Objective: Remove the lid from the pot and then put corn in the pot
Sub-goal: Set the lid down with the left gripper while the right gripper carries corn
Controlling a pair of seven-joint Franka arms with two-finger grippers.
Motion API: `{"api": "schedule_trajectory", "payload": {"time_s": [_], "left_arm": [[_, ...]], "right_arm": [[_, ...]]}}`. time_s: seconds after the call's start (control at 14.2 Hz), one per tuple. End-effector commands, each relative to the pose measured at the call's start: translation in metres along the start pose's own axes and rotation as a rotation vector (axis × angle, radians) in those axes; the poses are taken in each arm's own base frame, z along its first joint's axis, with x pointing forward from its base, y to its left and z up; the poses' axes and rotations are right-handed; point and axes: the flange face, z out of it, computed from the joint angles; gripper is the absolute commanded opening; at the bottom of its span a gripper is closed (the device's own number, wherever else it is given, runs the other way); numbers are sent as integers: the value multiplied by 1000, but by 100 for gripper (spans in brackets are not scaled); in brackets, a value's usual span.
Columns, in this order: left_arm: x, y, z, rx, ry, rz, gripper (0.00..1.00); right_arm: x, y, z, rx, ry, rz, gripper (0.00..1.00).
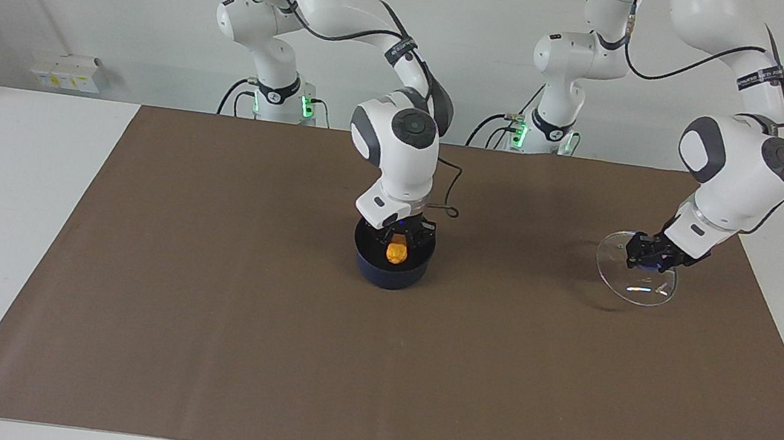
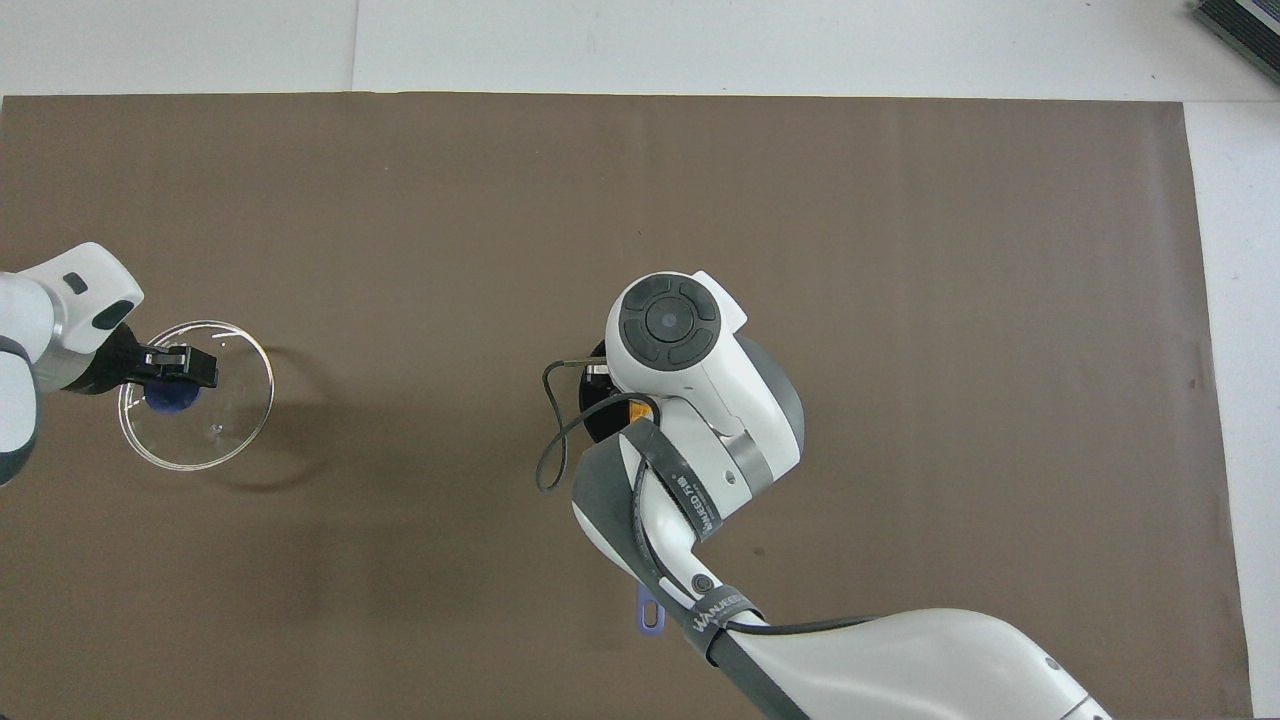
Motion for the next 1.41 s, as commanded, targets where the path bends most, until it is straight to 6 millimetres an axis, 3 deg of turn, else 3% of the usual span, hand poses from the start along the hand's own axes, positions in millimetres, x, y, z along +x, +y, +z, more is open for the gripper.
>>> {"api": "schedule_trajectory", "payload": {"time_s": [0.0,0.56,0.63,0.7,0.78,0.85,0.92,0.99,1.06,1.34], "left_arm": [[-28,-5,11,-6,50,7,0],[-49,-27,62,12,88,30,0],[-47,-27,61,12,85,38,79],[-47,-25,63,11,80,45,100],[-47,-27,62,11,80,41,100],[-47,-29,61,11,82,38,100],[-45,-29,60,12,86,38,100],[-42,-27,56,14,93,44,100],[-35,-24,45,15,102,50,100],[-5,-16,-6,1,48,71,100]], "right_arm": [[-2,0,17,12,-2,1,0],[5,2,23,21,12,-1,0],[5,2,24,22,13,-17,0],[6,5,25,23,13,-33,0],[8,7,25,22,14,-38,0],[8,7,25,23,13,-38,18],[9,8,24,25,14,-33,47],[10,8,23,26,15,-30,87],[8,4,18,26,17,-26,100],[8,3,-18,41,35,-7,100]]}}
